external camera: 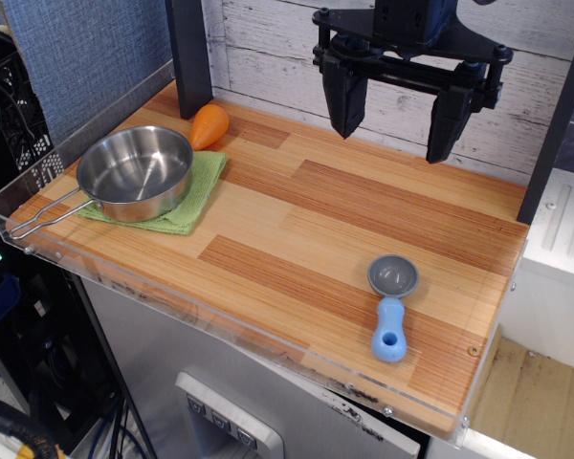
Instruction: Move pot to above blue spoon
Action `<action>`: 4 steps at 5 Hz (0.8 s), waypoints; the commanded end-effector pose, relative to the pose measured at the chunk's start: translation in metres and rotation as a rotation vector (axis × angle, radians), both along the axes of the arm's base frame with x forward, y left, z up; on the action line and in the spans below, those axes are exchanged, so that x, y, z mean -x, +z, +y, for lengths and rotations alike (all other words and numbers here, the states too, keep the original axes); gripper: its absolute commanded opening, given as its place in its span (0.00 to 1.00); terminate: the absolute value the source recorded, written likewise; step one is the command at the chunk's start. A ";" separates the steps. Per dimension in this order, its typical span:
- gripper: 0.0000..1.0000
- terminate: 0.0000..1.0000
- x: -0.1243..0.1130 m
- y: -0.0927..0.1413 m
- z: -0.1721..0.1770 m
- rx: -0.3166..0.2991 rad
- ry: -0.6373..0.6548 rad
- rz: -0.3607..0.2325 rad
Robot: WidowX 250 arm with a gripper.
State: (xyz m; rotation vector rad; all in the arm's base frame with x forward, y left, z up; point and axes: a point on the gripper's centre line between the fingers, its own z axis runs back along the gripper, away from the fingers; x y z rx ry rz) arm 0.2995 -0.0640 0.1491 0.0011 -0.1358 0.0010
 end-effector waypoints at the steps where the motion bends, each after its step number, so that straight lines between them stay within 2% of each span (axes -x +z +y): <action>1: 1.00 0.00 0.000 0.000 0.000 0.000 0.000 0.000; 2: 1.00 0.00 -0.003 -0.004 0.017 0.067 0.012 -0.068; 3: 1.00 0.00 -0.005 -0.003 0.037 0.095 -0.004 -0.091; 4: 1.00 0.00 -0.010 -0.008 0.077 0.116 -0.035 -0.049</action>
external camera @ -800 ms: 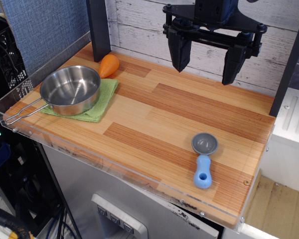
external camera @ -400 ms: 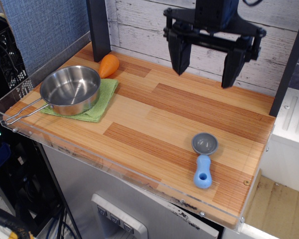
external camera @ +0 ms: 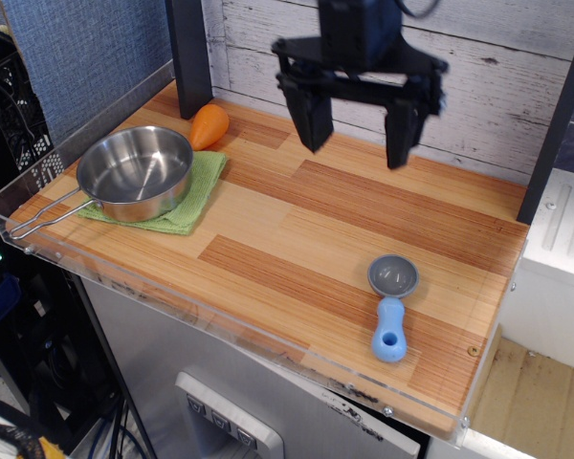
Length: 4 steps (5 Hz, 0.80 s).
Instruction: Move pot to above blue spoon
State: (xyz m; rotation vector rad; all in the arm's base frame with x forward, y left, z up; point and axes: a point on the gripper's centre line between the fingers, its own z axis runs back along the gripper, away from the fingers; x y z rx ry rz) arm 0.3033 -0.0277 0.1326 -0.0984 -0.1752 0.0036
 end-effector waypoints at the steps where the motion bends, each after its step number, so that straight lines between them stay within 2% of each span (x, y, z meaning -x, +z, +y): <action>1: 1.00 0.00 -0.012 -0.007 0.074 0.046 -0.036 0.068; 2: 1.00 0.00 -0.014 -0.016 0.100 -0.011 0.029 0.160; 3: 1.00 0.00 -0.010 -0.023 0.117 -0.073 0.089 0.199; 4: 1.00 0.00 -0.003 -0.031 0.133 -0.115 0.154 0.207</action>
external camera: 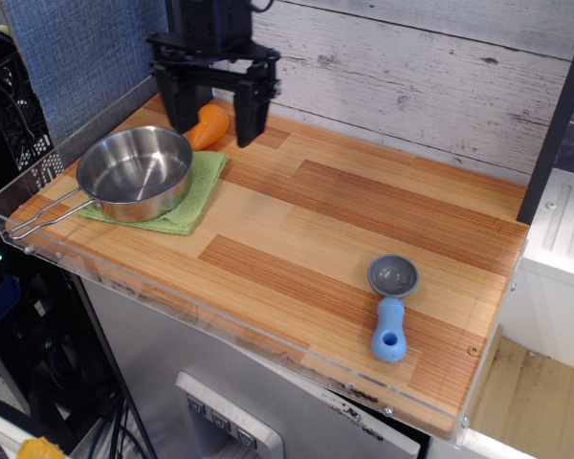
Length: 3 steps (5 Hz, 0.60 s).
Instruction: Move pot to above blue spoon
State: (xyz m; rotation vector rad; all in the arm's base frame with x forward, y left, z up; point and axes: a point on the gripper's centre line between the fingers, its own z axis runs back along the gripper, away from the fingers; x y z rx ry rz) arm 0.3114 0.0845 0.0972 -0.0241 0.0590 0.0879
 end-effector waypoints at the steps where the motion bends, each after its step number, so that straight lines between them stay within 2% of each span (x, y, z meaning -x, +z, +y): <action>1: 1.00 0.00 0.010 -0.004 0.037 -0.090 0.090 -0.032; 2: 1.00 0.00 0.020 -0.012 0.054 -0.079 0.076 -0.086; 3: 1.00 0.00 0.019 -0.025 0.059 -0.086 0.044 -0.100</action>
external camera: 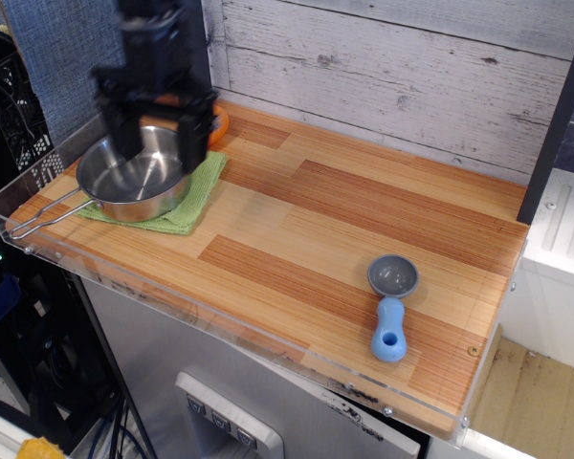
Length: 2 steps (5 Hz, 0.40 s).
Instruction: Move pot to above blue spoon
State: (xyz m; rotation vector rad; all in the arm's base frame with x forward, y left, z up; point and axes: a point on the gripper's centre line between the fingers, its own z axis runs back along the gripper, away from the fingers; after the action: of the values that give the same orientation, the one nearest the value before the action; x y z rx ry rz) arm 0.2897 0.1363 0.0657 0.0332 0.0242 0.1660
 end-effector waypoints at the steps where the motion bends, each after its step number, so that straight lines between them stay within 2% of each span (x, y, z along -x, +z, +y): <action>1: 1.00 0.00 -0.008 -0.003 0.008 -0.026 -0.046 -0.076; 2: 1.00 0.00 -0.012 -0.015 0.007 -0.011 -0.038 -0.056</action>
State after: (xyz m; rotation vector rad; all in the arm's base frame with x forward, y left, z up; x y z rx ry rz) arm 0.2965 0.1408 0.0355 0.0228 0.0116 0.1439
